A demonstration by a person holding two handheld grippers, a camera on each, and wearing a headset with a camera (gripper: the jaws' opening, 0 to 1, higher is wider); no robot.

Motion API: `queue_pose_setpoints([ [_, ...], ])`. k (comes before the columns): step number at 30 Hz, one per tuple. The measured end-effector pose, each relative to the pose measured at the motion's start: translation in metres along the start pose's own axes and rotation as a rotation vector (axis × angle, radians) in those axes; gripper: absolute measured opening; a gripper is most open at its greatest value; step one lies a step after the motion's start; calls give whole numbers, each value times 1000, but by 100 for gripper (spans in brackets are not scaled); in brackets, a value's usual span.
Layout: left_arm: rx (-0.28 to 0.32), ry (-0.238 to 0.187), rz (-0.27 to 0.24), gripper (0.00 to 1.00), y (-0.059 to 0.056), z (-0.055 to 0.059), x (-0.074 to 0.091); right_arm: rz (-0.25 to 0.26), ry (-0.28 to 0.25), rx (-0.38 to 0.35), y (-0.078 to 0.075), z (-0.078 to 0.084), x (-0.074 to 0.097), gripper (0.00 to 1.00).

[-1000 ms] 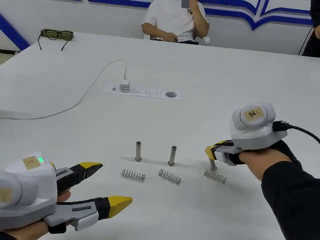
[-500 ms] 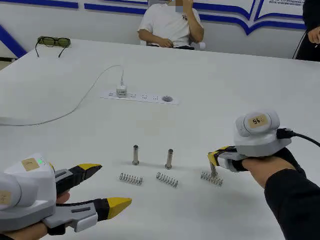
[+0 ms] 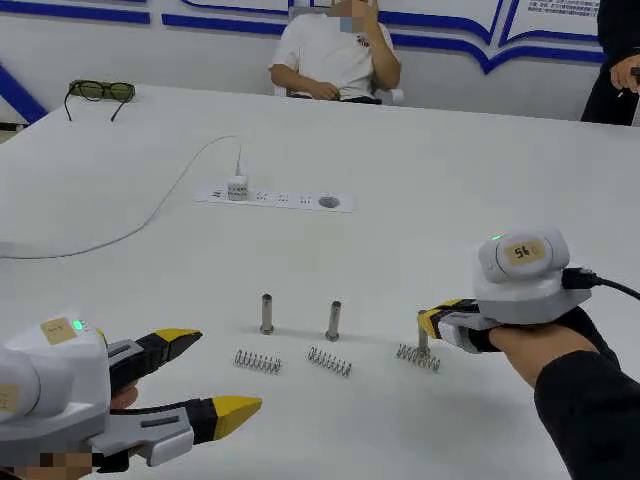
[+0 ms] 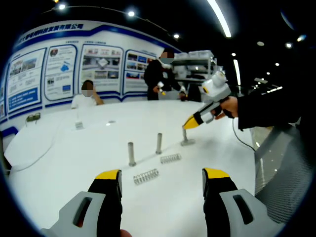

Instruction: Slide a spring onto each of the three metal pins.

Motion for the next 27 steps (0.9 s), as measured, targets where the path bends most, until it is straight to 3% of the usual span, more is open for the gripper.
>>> queue_pose_setpoints([
  [12,-10,-1,13,67,-4,-2,-3,4,-5,-3,1,7,7,9],
  [27,-9,3,12,67,-2,-1,-1,-9,48,-3,3,27,-1,9],
])
Point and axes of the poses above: the centre of the closed fingertips' face, and the gripper's own axes: x roughly backward along the fingers, y roughly to its left, z roughly out of its underside, the point moved 3 cm from there along x, roughly backward along the fingers, and after that the axes turned 7 degrees about z, right-handed, at the moved point
